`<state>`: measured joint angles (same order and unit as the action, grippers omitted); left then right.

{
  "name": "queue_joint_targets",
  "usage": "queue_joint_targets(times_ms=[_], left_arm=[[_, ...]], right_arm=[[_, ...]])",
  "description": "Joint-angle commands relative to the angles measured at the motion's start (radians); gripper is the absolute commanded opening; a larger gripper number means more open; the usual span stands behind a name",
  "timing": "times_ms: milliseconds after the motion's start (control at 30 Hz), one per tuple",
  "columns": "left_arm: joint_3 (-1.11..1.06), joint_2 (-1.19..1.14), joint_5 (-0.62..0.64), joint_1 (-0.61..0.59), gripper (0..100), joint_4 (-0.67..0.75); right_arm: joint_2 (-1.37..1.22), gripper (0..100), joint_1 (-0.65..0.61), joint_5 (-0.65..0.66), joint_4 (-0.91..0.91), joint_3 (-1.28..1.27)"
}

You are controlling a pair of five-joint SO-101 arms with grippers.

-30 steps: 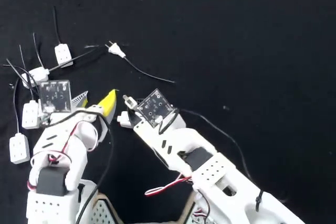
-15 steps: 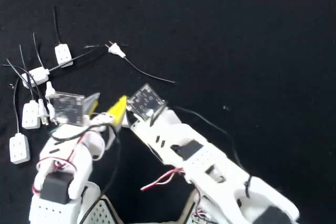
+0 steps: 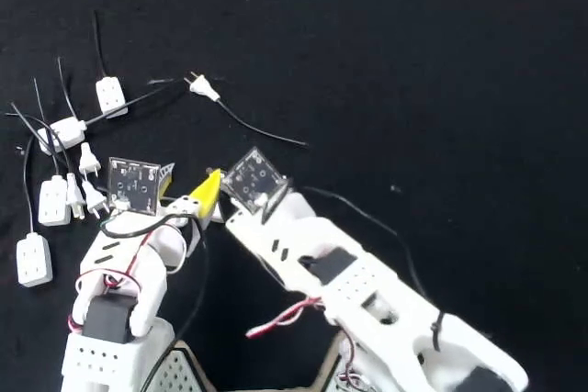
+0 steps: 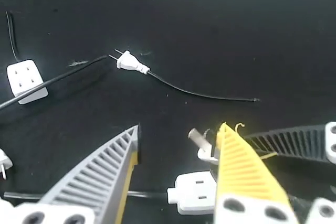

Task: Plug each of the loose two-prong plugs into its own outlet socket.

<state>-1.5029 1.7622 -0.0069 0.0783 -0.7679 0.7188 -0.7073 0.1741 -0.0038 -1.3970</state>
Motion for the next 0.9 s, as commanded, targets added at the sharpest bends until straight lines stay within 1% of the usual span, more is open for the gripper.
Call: queue_joint_targets(times_ms=[0,167,367,867], left_arm=[[-0.01,0.002,-0.009,-0.012,24,0.02],[-0.015,0.002,-0.009,-0.012,24,0.02],[-0.015,0.002,-0.009,-0.012,24,0.02],[-0.054,0.002,-0.009,-0.012,24,0.02]], right_arm=[[0.12,1.1,-0.043,-0.002,-0.018,-0.019],[0.239,1.1,-0.04,-0.002,0.095,-0.027],[0.363,1.1,-0.038,-0.008,0.181,-0.036],[0.398,1.1,-0.038,-0.008,0.183,-0.059]])
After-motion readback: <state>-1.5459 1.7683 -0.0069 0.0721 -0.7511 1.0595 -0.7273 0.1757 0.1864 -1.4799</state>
